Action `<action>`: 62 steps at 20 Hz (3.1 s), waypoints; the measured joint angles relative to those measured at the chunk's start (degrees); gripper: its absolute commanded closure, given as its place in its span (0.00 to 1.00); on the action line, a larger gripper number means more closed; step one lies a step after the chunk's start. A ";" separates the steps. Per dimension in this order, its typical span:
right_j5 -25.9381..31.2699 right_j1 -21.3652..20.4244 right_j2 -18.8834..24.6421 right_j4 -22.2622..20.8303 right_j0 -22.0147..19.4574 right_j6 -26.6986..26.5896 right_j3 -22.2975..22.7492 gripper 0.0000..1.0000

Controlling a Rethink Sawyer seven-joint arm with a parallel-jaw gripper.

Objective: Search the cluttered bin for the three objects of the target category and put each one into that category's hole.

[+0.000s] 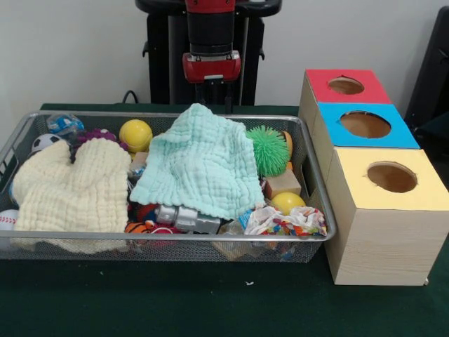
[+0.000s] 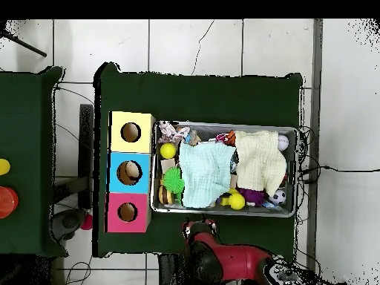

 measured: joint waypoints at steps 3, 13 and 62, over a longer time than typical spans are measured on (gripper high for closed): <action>1.12 -0.35 0.42 0.01 -0.25 0.00 -0.08 0.00; 13.56 -6.25 5.62 1.41 -3.51 0.00 -1.47 0.00; -2.74 5.67 4.08 1.68 0.31 0.01 -15.47 0.00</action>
